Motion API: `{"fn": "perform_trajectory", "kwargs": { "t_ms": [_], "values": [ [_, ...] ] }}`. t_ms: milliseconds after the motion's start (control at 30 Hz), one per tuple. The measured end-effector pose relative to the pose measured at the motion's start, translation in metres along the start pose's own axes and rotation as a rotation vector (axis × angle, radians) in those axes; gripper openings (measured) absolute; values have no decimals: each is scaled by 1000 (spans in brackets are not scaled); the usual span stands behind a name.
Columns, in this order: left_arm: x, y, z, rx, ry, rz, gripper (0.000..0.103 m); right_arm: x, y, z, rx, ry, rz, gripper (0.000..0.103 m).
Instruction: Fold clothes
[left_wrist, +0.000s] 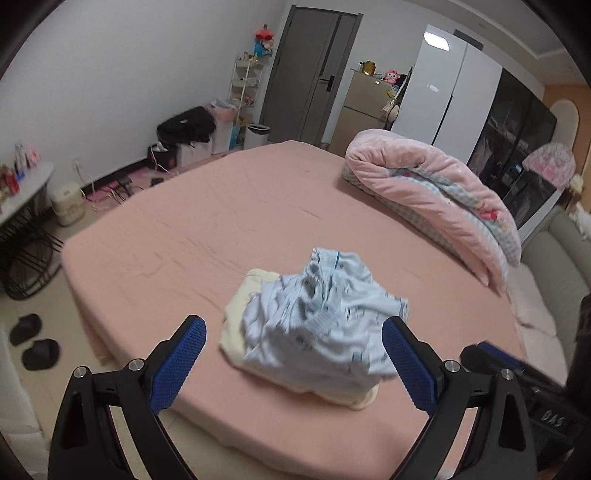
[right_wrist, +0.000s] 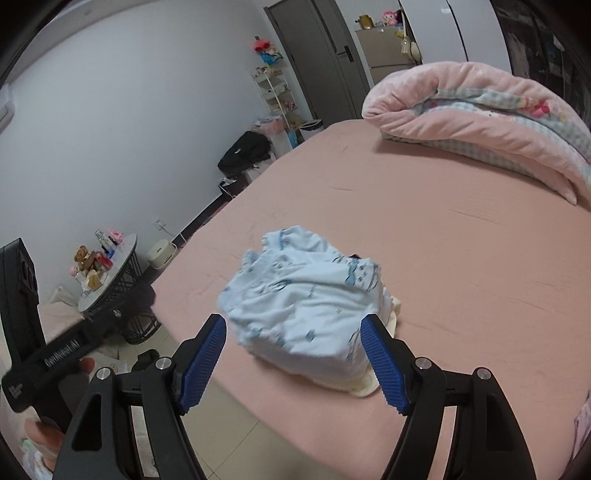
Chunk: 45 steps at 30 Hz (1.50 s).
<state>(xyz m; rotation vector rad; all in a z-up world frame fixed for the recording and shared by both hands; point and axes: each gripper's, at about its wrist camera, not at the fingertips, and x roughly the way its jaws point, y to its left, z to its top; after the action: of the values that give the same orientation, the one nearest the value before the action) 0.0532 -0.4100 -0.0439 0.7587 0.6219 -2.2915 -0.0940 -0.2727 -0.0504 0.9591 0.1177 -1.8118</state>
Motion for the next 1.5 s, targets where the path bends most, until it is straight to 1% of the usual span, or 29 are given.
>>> {"fn": "perform_trajectory", "kwargs": {
  "t_ms": [133,200,267,433,500,600,667,733,833,933,1000,1133,1167,1233,1333,1400,1500],
  "values": [
    [-30,-9,-19,55,-25,16,97,-31,13,-13,-10,-28,30,78],
    [-45,-13,-28,66,-33,16,98,-43,18,-18,-9,-30,52,78],
    [-58,-18,-36,76,-45,16,98,-57,23,-23,-14,-30,52,78],
    [-90,-33,-61,101,-85,34,98,-87,36,-41,-49,-72,16,80],
    [-98,-37,-70,117,-101,50,98,-98,41,-51,-63,-94,-18,83],
    [-110,-40,-86,144,-145,70,98,-112,47,-69,-71,-159,-77,83],
    [-117,-40,-98,153,-163,83,98,-118,48,-82,-58,-191,-90,83],
    [-122,-38,-108,156,-170,73,98,-123,47,-95,-33,-210,-81,83],
    [-128,-32,-121,131,-176,57,98,-124,42,-111,19,-207,-51,83],
    [-128,-27,-132,101,-160,38,98,-123,38,-124,60,-201,-47,83],
    [-128,-24,-139,93,-149,41,98,-123,38,-132,68,-201,-48,83],
    [-132,-26,-153,109,-150,87,98,-124,42,-147,56,-190,-91,83],
    [-133,-27,-155,112,-139,99,98,-125,43,-150,50,-180,-102,83],
    [-136,-28,-158,107,-109,110,97,-128,45,-152,51,-127,-134,83],
    [-141,-28,-162,84,-63,95,98,-134,47,-153,67,-56,-157,83],
    [-143,-29,-163,63,-39,81,98,-141,49,-154,63,-40,-164,83],
    [-149,-30,-164,55,-47,58,98,-153,54,-156,30,-84,-180,83]
  ]
}}
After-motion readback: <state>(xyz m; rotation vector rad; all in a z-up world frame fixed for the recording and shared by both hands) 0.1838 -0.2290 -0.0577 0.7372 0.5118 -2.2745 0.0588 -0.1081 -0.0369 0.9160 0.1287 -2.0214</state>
